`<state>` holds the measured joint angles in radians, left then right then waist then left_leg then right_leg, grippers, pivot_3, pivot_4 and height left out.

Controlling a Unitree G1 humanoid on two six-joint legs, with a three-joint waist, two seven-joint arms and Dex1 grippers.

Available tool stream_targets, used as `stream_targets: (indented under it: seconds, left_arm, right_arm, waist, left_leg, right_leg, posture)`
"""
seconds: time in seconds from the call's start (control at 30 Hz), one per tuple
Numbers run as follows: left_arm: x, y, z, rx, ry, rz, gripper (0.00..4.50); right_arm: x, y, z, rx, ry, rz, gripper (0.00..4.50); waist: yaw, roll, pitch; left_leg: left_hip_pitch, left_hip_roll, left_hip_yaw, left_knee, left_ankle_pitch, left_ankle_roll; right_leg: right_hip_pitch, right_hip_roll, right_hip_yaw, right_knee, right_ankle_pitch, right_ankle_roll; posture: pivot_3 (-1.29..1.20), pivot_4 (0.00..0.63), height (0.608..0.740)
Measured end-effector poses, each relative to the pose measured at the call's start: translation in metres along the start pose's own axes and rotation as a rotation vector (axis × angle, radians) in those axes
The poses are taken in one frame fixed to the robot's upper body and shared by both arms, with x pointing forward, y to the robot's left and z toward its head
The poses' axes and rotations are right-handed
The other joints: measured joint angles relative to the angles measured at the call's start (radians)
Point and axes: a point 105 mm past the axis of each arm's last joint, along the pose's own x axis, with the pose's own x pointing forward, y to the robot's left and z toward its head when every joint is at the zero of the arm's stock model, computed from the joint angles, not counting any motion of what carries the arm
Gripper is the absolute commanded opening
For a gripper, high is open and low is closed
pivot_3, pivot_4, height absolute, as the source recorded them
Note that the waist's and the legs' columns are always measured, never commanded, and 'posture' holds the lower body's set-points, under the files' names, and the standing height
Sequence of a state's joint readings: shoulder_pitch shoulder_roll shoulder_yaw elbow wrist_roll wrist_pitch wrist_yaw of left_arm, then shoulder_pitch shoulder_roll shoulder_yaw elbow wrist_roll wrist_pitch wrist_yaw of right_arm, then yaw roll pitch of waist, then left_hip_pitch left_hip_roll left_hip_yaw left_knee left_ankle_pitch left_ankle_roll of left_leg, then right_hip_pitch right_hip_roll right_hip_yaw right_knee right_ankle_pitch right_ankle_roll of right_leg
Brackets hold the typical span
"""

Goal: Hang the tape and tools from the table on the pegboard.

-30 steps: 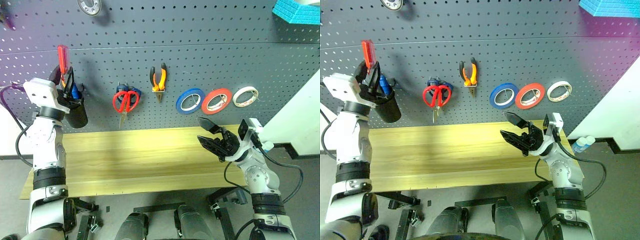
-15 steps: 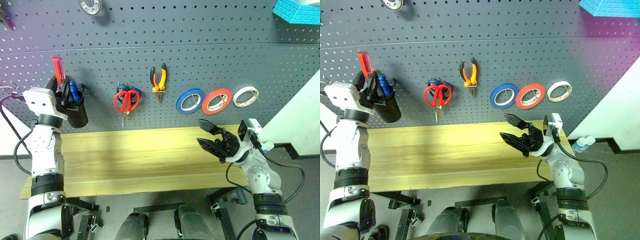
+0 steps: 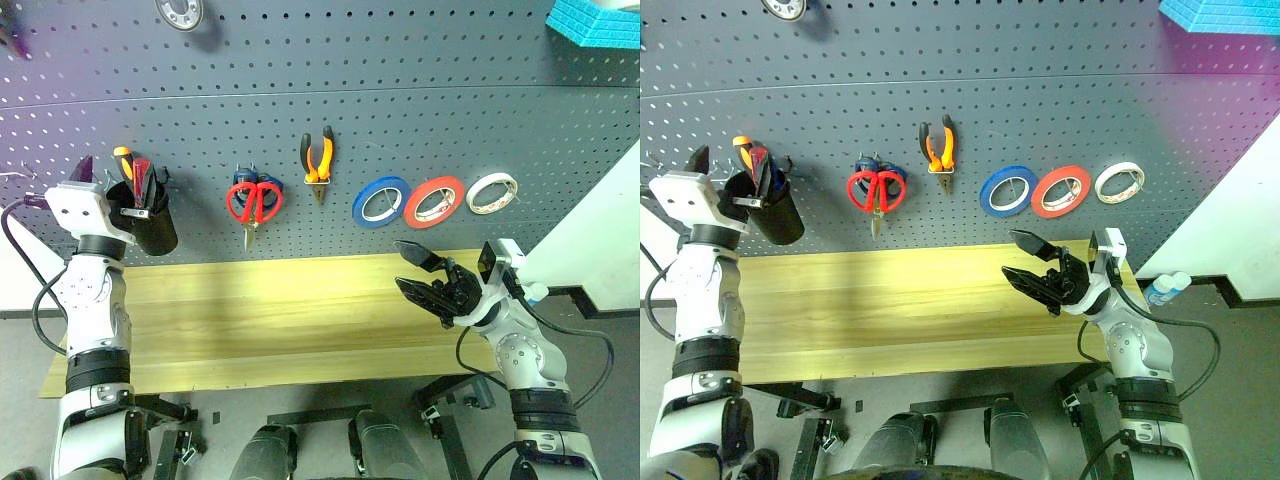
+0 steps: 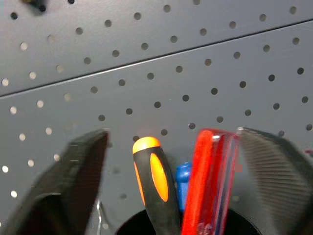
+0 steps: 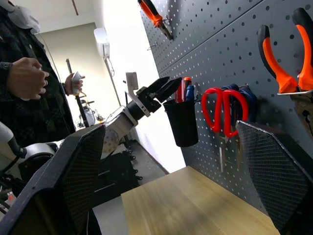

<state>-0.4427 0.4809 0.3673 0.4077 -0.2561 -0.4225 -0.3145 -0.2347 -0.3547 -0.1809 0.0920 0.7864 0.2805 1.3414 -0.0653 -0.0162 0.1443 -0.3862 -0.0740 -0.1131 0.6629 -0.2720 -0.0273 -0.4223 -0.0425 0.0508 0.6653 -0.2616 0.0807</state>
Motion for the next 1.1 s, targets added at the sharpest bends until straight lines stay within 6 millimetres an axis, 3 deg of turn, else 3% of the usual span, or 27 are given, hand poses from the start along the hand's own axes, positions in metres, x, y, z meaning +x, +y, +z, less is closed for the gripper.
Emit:
stream_targets:
  seconds: [0.37,0.6,0.8,0.87,1.1]
  left_arm:
    - [0.010,-0.016,0.048,-0.047,-0.172,-0.030,4.47]
    - [0.010,-0.071,0.068,-0.182,-0.202,-0.279,4.47]
    - [-0.027,-0.132,0.036,-0.352,0.007,-0.590,4.47]
    - [-0.040,-0.143,0.027,-0.393,0.073,-0.650,4.47]
    - [-0.094,-0.151,-0.007,-0.441,0.267,-0.688,4.47]
  right_arm:
    - [-0.002,-0.003,-0.003,0.011,0.008,-0.011,4.50]
    - [0.001,-0.005,-0.001,-0.004,0.009,-0.001,4.50]
    - [0.002,-0.006,-0.006,-0.021,0.026,0.001,4.50]
    - [0.002,-0.007,-0.007,-0.028,0.026,-0.006,4.50]
    - [-0.008,-0.022,-0.029,-0.116,0.068,-0.171,4.50]
  waist:
    - [0.017,0.001,0.001]
    - [0.023,0.002,0.001]
    - [0.020,0.003,0.002]
    - [0.020,0.003,0.002]
    - [0.024,0.003,0.002]
  left_leg:
    - [0.000,0.000,0.000,0.000,0.000,0.000]
    - [0.000,0.000,0.000,0.000,0.000,0.000]
    - [0.001,0.000,0.000,-0.001,0.000,0.000]
    - [0.001,0.000,0.000,-0.001,0.000,0.000]
    - [0.002,0.000,0.000,-0.001,0.000,0.000]
  right_leg:
    - [0.000,0.000,0.001,0.000,0.000,0.000]
    - [0.001,0.000,0.000,-0.002,0.000,0.000]
    - [0.001,0.000,0.001,-0.002,0.000,0.000]
    - [0.002,0.000,0.001,-0.002,0.000,0.000]
    - [0.003,0.000,0.001,-0.002,0.000,0.000]
  posture:
    - [-0.06,0.157,0.740]
    - [-0.06,0.137,0.740]
    - [-0.07,0.123,0.740]
    - [-0.07,0.119,0.740]
    - [-0.06,0.112,0.740]
